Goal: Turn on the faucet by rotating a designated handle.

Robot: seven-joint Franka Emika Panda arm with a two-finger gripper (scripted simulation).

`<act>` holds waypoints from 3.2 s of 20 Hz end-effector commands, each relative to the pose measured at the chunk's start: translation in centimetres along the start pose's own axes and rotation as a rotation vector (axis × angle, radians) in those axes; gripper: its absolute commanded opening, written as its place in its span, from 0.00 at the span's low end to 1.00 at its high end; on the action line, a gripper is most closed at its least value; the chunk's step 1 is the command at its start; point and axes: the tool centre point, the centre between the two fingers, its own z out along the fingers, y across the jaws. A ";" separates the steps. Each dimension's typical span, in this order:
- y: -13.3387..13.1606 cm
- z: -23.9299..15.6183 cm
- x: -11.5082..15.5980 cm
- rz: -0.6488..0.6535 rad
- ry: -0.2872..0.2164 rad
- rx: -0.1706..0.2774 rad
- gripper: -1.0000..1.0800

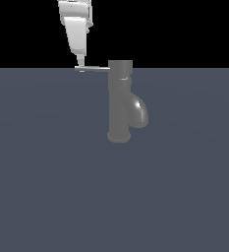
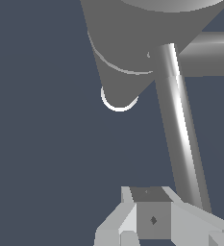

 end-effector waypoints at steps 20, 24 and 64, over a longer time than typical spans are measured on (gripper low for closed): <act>5.6 0.0 0.4 0.001 0.001 -0.001 0.00; 6.8 0.0 1.7 0.001 0.001 -0.001 0.00; 12.1 -0.1 18.0 0.002 0.001 -0.004 0.00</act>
